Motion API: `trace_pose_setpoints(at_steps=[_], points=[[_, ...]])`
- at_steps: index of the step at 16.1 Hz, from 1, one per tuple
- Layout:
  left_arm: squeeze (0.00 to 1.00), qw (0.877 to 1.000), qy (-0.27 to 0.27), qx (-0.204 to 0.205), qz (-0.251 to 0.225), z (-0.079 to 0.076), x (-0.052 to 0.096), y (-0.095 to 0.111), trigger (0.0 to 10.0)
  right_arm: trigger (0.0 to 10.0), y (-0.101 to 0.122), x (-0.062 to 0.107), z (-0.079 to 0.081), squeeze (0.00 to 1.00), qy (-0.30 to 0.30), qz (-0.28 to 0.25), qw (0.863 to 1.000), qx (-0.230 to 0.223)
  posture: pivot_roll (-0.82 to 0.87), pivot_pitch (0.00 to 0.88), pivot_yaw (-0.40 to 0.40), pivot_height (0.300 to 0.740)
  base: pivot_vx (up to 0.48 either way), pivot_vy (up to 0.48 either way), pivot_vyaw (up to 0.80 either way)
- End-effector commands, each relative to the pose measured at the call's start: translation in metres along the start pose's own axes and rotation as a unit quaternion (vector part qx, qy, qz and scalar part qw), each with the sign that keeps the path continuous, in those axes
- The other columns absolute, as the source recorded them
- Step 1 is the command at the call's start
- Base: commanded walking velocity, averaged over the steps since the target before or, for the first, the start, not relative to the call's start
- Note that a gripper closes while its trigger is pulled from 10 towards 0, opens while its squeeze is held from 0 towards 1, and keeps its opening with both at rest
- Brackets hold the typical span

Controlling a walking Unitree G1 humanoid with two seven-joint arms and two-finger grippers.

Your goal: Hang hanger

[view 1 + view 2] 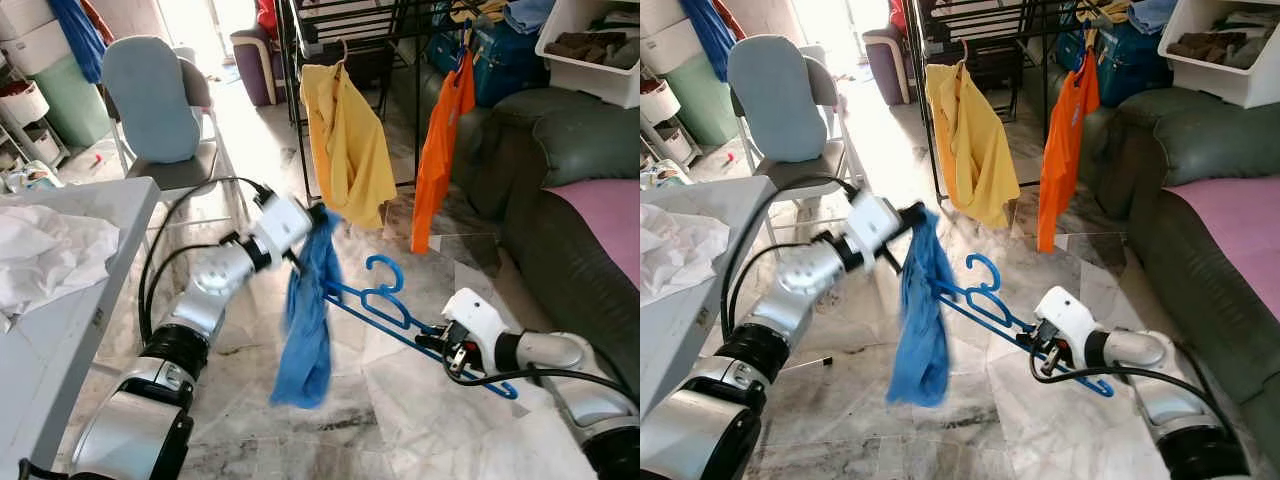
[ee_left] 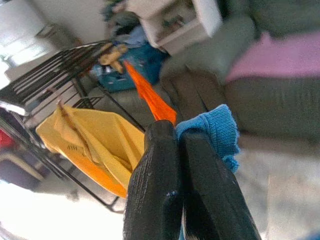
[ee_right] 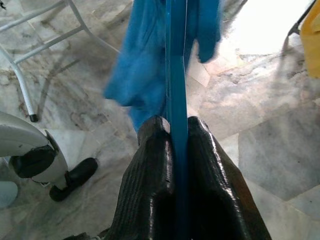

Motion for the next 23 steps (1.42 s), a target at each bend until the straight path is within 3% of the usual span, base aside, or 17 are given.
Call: trace_pose_setpoints(at_steps=[1,4,8,14,18,20,23], points=[[0.00,1.000,0.014,0.018,-0.020,0.011,0.000,0.013,10.0,10.0,0.001,-0.003,0.001,0.00,0.003,-0.002,1.000,0.004,-0.13,0.000,0.116,0.740,0.000,0.000,0.00],[0.00,0.991,0.035,0.111,-0.068,0.024,-0.006,0.042,10.0,10.0,-0.011,-0.007,0.005,0.00,0.002,0.012,1.000,-0.009,-0.13,0.000,0.117,0.740,0.000,0.000,0.00],[0.00,0.979,0.074,0.165,-0.098,0.043,-0.006,0.062,10.0,10.0,-0.020,-0.009,0.016,0.00,0.025,0.022,0.999,-0.021,-0.13,0.000,0.116,0.740,0.000,0.000,0.00],[0.00,0.970,0.143,0.174,-0.089,0.068,0.003,0.062,10.0,10.0,-0.043,0.002,0.032,0.00,0.062,0.049,0.996,-0.035,-0.13,0.000,0.114,0.740,0.000,0.000,0.00],[0.00,0.991,0.114,0.075,-0.015,0.051,0.004,0.032,10.0,10.0,-0.033,0.012,0.019,0.00,0.054,0.041,0.998,-0.002,-0.13,0.000,0.114,0.740,0.000,0.000,0.00],[0.00,0.988,0.133,0.044,0.068,0.050,0.019,-0.017,10.0,10.0,-0.006,0.017,0.003,0.00,0.028,-0.006,0.999,0.020,-0.14,0.000,0.116,0.740,0.000,0.000,0.00],[0.00,0.980,0.144,0.081,0.108,0.042,0.031,-0.049,10.0,10.0,0.014,0.023,0.000,0.00,0.031,-0.033,0.998,0.040,-0.15,0.000,0.116,0.740,0.000,0.000,0.00]])
Point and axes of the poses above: a point about 5 cm out from each wrist's last joint towards the gripper, its own x axis pointing back from the gripper into the wrist, its own y axis along the axis of the wrist's last joint, z = x × y, the point moved 5 cm from there along -x, pointing out of the wrist towards the gripper, and after that the axes turned 12 degrees about x, right-handed, at the moved point
